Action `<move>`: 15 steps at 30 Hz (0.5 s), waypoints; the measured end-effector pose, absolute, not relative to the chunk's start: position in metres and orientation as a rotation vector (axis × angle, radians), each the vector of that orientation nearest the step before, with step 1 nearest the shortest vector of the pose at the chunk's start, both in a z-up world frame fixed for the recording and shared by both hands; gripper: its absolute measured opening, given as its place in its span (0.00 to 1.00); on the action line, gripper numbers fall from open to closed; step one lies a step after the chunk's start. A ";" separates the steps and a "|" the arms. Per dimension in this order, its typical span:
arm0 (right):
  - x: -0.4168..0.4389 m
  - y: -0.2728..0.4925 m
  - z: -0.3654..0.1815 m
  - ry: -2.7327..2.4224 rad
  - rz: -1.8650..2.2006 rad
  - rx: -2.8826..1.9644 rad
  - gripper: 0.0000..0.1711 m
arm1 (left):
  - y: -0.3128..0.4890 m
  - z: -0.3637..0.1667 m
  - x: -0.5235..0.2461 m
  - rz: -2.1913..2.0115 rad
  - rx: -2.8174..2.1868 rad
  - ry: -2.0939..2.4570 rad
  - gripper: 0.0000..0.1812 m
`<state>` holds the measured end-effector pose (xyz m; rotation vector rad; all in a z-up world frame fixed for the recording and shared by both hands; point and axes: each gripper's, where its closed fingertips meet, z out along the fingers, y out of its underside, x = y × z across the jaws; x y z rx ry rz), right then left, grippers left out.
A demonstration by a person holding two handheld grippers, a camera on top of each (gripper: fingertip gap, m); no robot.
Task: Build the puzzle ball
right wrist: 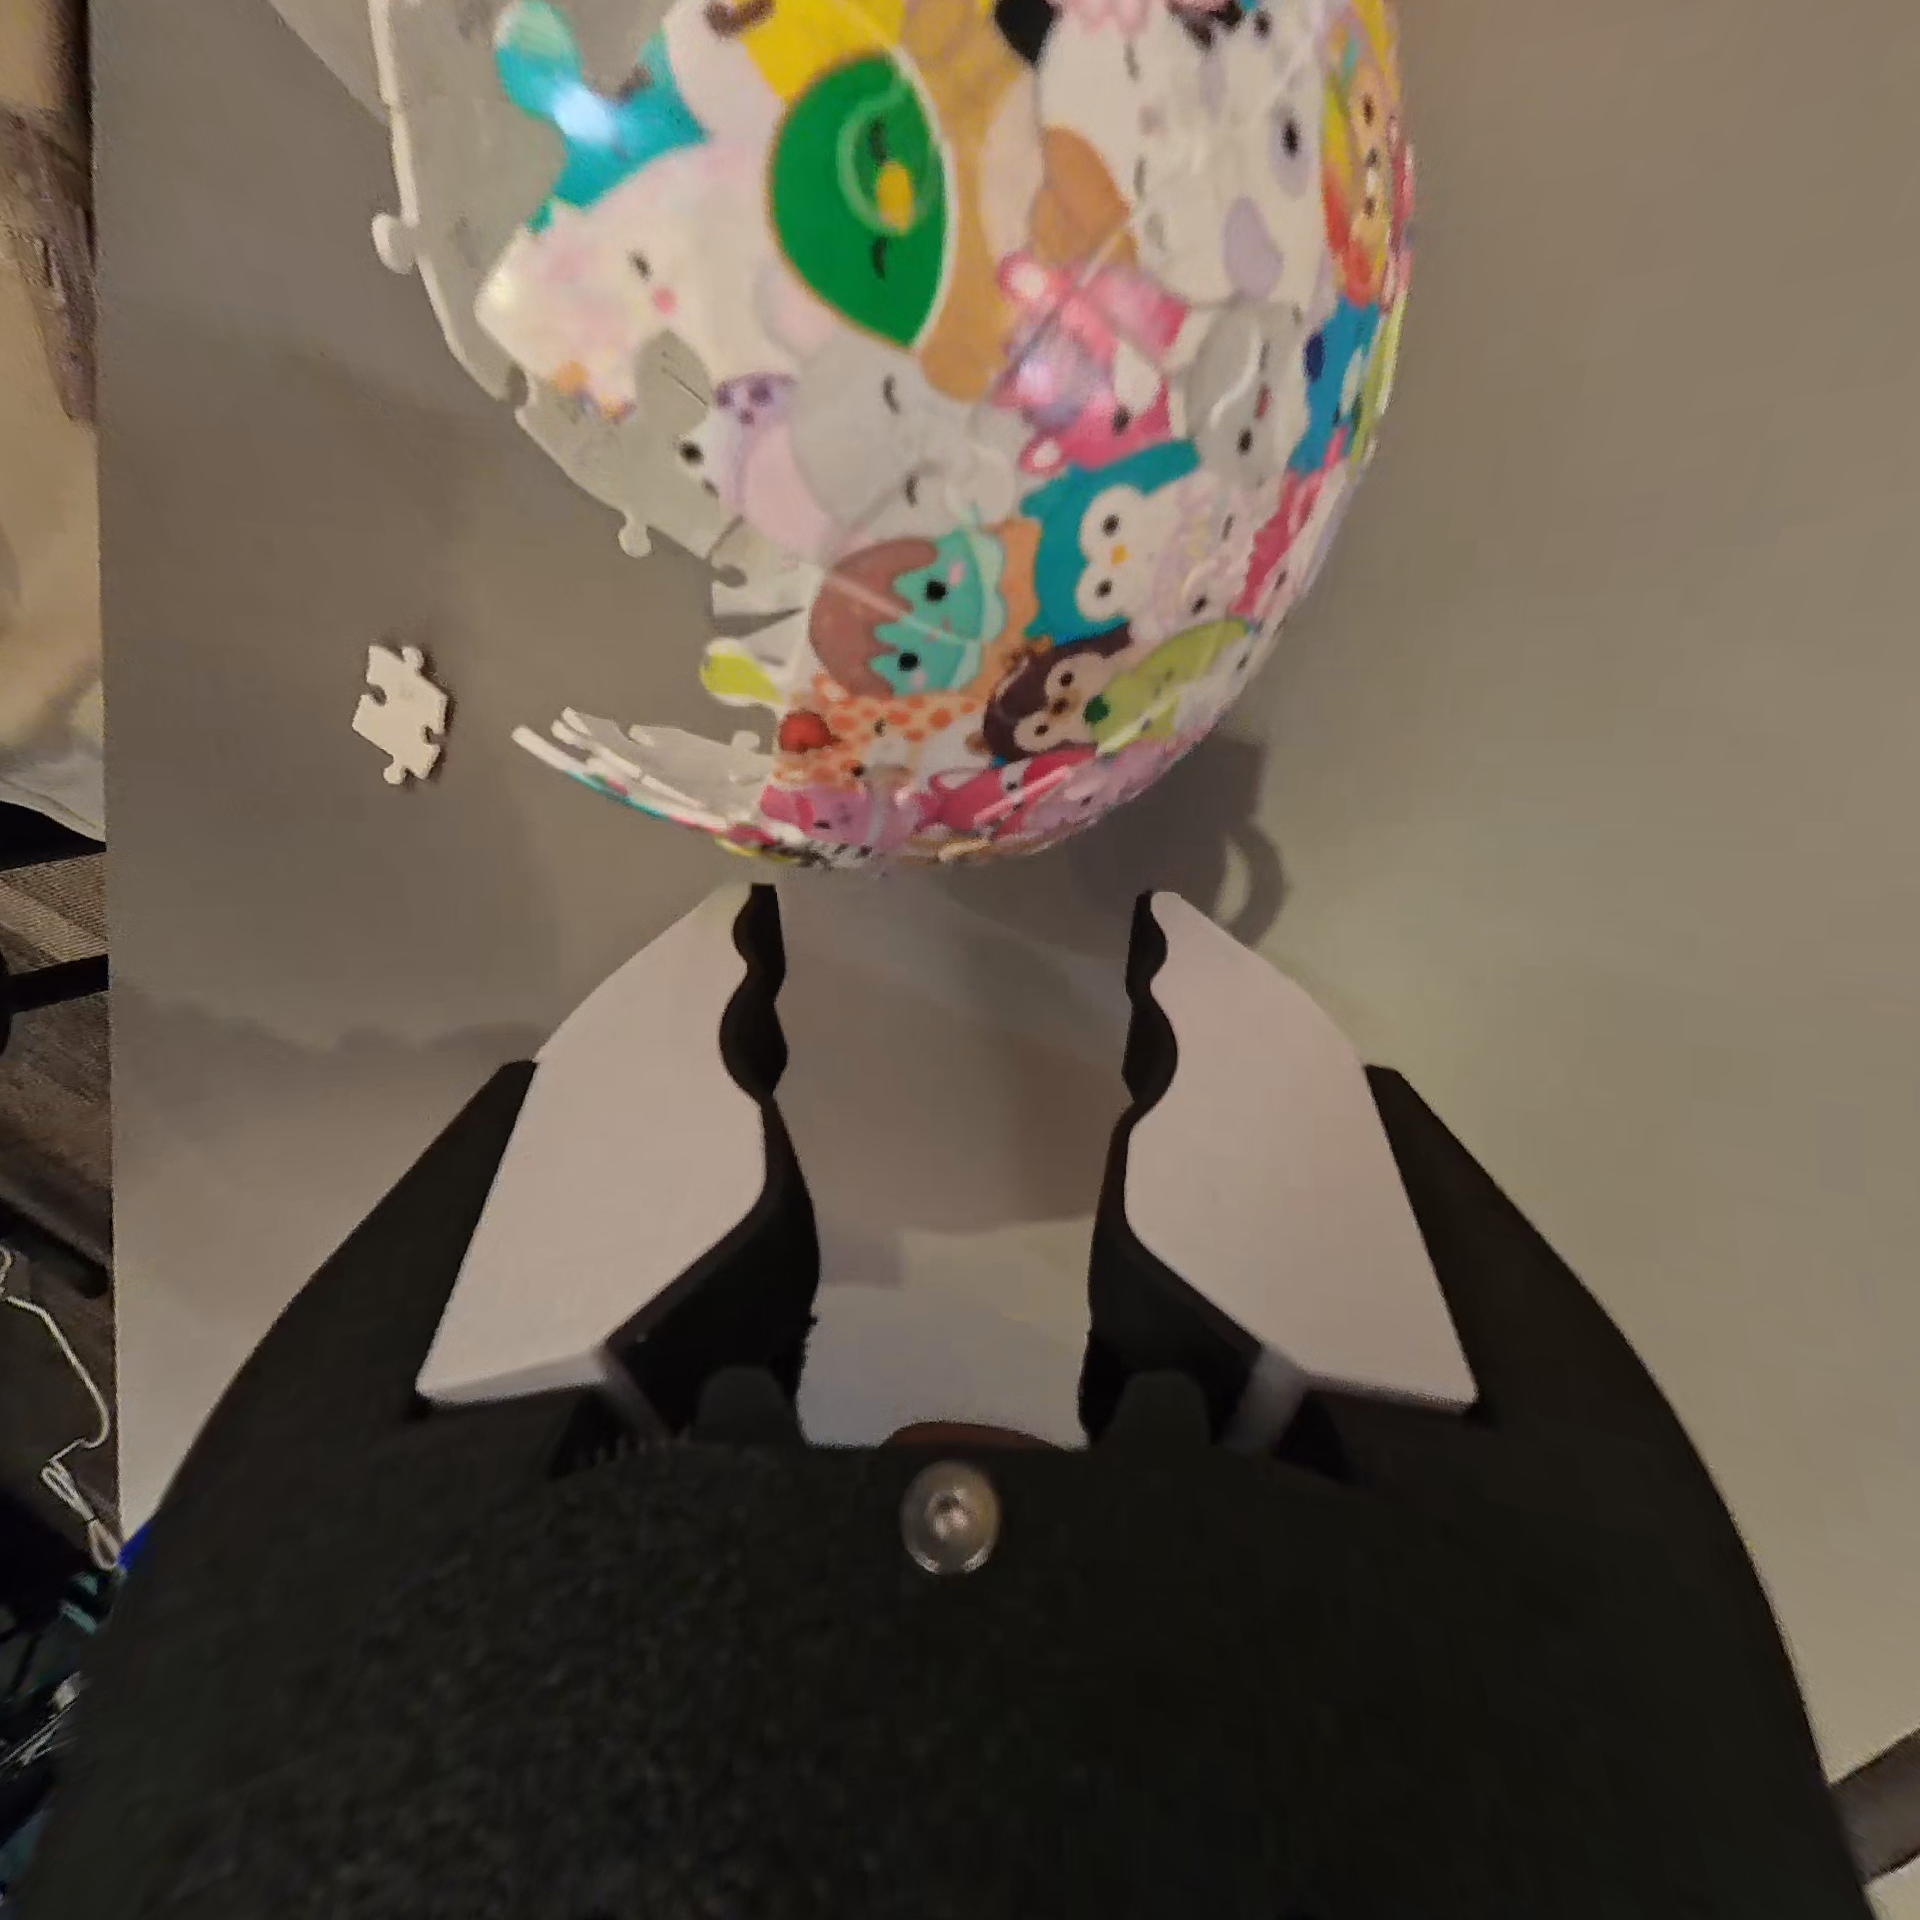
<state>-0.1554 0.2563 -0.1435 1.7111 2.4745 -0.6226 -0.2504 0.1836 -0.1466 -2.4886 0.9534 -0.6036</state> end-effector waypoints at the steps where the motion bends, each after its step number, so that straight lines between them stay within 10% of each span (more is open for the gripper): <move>1: -0.153 0.257 -0.144 2.469 -0.613 1.718 0.37 | 0.184 -0.147 -0.250 -0.599 -2.484 0.957 0.47; 15: -0.125 0.248 -0.093 2.310 -0.460 2.814 0.41 | 0.098 -0.110 -0.271 -0.585 -2.189 0.664 0.43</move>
